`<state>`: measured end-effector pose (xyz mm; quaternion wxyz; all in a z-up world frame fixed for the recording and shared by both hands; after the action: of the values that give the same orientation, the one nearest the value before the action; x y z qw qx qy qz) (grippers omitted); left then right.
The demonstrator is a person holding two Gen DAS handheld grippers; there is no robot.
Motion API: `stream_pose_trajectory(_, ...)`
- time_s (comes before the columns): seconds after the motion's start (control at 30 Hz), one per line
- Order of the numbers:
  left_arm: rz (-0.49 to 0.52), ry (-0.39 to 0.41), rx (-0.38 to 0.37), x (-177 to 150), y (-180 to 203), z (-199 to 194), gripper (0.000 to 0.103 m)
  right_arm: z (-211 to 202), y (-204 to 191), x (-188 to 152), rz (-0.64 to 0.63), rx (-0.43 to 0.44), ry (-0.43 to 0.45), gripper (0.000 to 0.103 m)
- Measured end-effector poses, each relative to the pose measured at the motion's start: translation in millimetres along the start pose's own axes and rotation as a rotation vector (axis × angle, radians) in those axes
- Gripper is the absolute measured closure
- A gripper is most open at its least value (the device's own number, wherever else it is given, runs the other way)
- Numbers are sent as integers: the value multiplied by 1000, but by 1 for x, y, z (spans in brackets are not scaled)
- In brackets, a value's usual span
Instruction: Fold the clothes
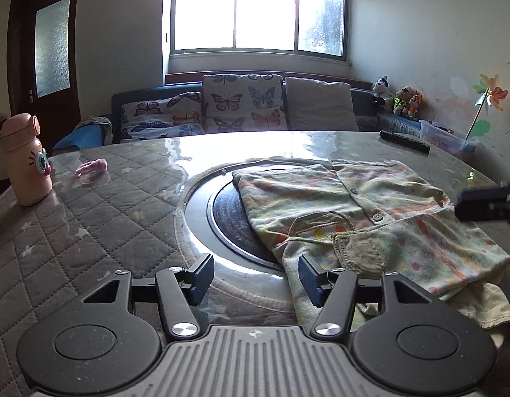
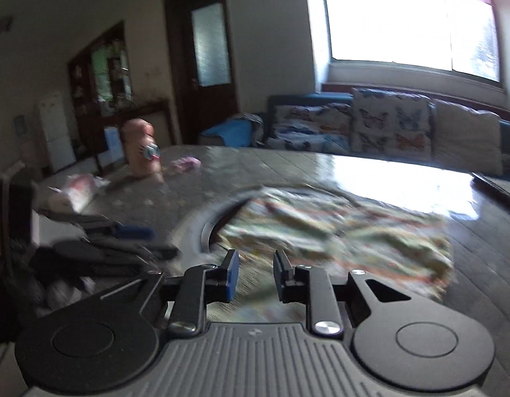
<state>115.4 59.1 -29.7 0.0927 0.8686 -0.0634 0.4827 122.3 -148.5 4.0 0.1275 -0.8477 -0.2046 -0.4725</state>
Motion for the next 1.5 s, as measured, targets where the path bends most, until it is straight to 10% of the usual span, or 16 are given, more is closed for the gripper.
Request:
stream_pose_trajectory(0.43,96,-22,-114,10,56,18,43,-12,117,-67,172,-256,-128,81)
stream_pose_trajectory(1.0,151,-103,-140,7,76,71,66,58,143,-42,167,-211,-153,90)
stream_pose_trajectory(1.5,195,-86,-143,4,86,58,61,38,104,-49,57,-161,-149,66)
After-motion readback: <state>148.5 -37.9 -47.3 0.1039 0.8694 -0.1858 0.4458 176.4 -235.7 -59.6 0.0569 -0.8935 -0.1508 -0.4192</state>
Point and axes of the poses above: each gripper's, at about its wrist camera, not at the fingertips, and z roughly the way its jaws point, y to its right, x to its top, the point moved 8 cm from there along z, roughly the way its jaws point, and after that the axes turned 9 degrees about -x, right-handed, at the moved point
